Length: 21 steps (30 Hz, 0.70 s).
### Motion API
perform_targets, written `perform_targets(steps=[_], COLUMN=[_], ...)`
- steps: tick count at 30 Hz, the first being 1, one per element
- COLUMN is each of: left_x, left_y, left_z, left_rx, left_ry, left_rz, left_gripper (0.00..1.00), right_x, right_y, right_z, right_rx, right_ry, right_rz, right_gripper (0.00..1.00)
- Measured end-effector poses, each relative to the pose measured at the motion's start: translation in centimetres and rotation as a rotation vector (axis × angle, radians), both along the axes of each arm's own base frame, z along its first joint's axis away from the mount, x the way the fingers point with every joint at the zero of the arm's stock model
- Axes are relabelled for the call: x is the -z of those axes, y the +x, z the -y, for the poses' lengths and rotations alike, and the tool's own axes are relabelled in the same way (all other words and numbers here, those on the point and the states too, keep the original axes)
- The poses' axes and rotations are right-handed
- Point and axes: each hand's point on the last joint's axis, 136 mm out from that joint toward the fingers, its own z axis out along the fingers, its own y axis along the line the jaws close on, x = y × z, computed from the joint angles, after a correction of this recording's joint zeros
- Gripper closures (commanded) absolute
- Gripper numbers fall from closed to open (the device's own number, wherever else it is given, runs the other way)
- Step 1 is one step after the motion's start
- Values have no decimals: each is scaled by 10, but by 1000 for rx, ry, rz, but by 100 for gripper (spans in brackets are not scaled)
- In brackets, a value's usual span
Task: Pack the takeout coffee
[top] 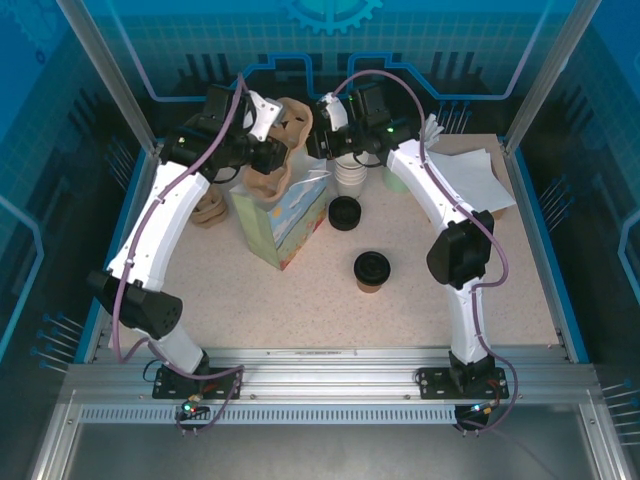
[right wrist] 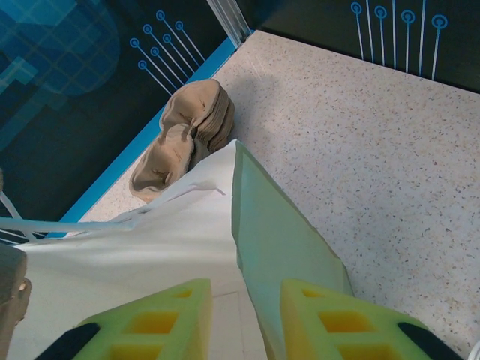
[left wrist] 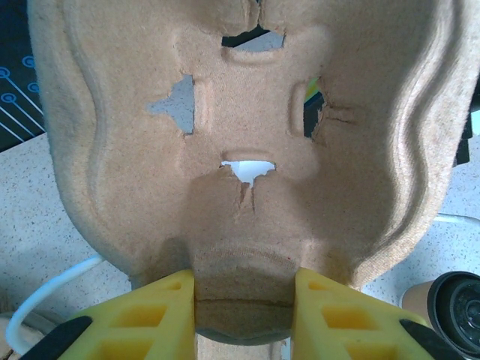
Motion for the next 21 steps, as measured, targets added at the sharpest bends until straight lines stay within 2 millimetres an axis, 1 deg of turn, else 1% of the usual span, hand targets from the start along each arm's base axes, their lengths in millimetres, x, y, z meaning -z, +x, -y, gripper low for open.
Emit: perform_targets(steps=[12, 17, 21], left_x=[10, 11, 11], left_y=[2, 1, 1], left_z=[1, 3, 4], left_rx=[11, 20, 25], left_ry=[17, 10, 5], left_rz=[-15, -21, -22], left_gripper=[69, 69, 69], right_x=[4, 3, 7], right_y=[1, 3, 3], right_z=[0, 1, 1], right_rx=[3, 9, 9], right_ry=[-6, -10, -15], right_rz=[-7, -5, -15], right_gripper=[75, 75, 73])
